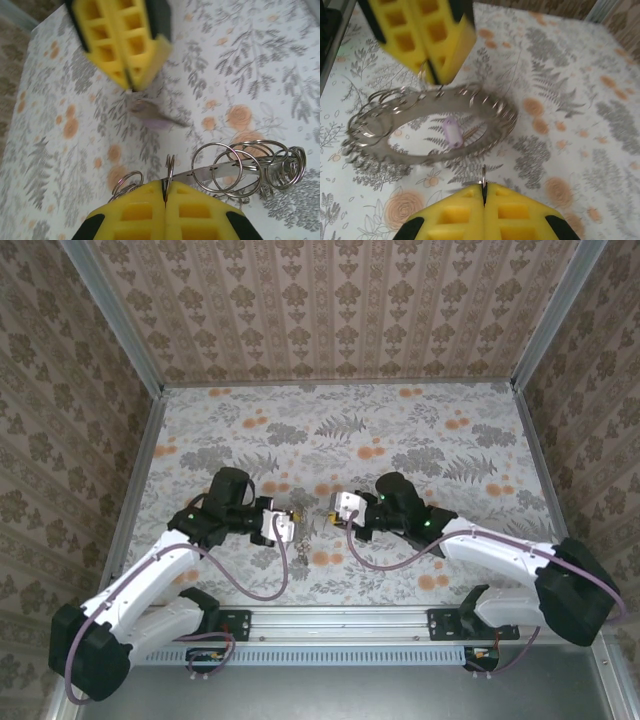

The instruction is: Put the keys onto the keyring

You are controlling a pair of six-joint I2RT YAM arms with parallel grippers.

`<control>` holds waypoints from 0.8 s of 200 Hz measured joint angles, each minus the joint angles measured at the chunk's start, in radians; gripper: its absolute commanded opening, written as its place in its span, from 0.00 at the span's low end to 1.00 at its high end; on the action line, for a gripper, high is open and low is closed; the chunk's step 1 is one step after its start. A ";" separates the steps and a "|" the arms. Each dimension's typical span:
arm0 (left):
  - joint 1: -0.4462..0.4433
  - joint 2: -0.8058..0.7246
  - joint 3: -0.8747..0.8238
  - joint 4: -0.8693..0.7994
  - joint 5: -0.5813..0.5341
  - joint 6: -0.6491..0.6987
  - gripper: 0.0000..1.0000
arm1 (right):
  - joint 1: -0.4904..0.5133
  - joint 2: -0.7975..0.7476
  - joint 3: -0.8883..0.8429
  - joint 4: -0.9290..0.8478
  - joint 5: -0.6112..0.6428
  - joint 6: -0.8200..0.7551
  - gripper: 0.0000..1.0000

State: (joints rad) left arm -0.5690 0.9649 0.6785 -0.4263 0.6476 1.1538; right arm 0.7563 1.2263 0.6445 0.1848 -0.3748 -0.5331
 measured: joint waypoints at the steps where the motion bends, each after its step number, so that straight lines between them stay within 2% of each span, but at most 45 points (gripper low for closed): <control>1: 0.000 0.002 0.003 -0.004 0.004 0.002 0.00 | 0.001 -0.002 0.000 0.000 0.002 -0.003 0.00; 43: -0.010 0.076 0.090 -0.084 0.118 0.021 0.00 | 0.045 -0.087 0.001 -0.019 0.070 -0.163 0.00; 87: -0.013 0.114 0.127 -0.126 0.202 0.017 0.00 | 0.075 -0.100 0.024 -0.090 0.091 -0.302 0.00; 160: -0.027 0.148 0.150 -0.173 0.209 0.017 0.00 | 0.119 -0.099 0.087 -0.161 0.085 -0.381 0.00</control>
State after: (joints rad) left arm -0.5961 1.1130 0.8288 -0.5995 0.8562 1.1709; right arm 0.8749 1.1275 0.7315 0.0235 -0.2897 -0.9146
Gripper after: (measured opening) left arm 0.047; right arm 0.067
